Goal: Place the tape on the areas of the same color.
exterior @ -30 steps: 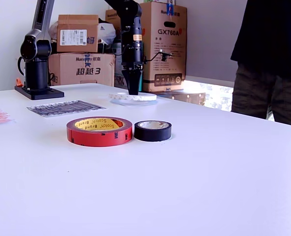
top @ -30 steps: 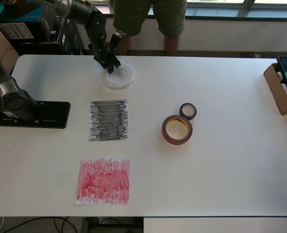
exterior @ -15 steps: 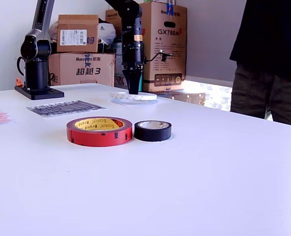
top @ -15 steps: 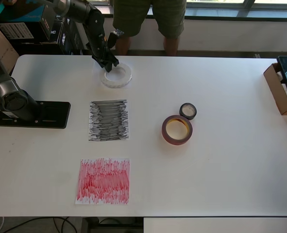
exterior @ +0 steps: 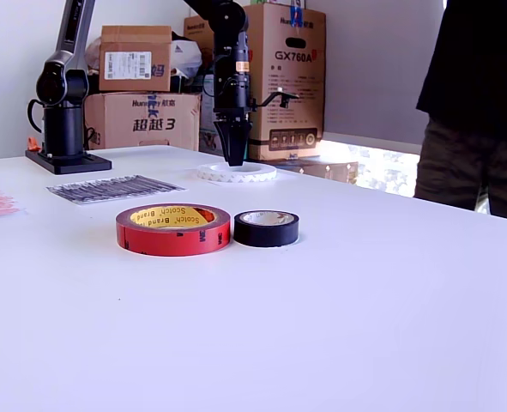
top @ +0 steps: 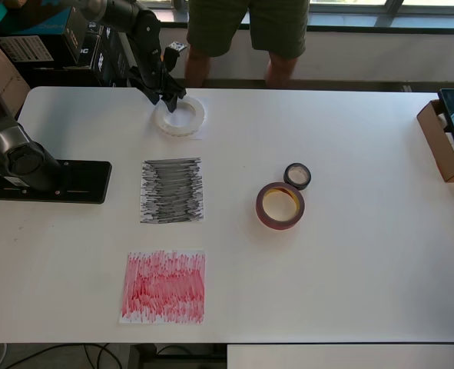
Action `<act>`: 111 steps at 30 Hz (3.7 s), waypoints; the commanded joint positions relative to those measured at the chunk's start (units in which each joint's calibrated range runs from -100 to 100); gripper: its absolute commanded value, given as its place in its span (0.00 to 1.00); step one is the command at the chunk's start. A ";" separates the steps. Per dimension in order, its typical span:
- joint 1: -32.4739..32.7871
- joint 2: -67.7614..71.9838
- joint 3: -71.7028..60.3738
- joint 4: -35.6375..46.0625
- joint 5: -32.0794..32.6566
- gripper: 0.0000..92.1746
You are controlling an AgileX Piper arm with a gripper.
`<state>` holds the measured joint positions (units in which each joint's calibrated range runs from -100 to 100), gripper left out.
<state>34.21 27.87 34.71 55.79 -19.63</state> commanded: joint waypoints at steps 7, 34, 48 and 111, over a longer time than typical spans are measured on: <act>-0.34 -2.89 -0.40 0.17 -1.24 0.74; -20.70 -24.87 -8.67 -0.43 4.58 0.74; -37.04 -8.41 -32.21 -0.51 3.68 0.74; -40.99 21.43 -39.75 5.68 1.22 0.73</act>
<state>-5.69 49.72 -5.33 61.92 -18.46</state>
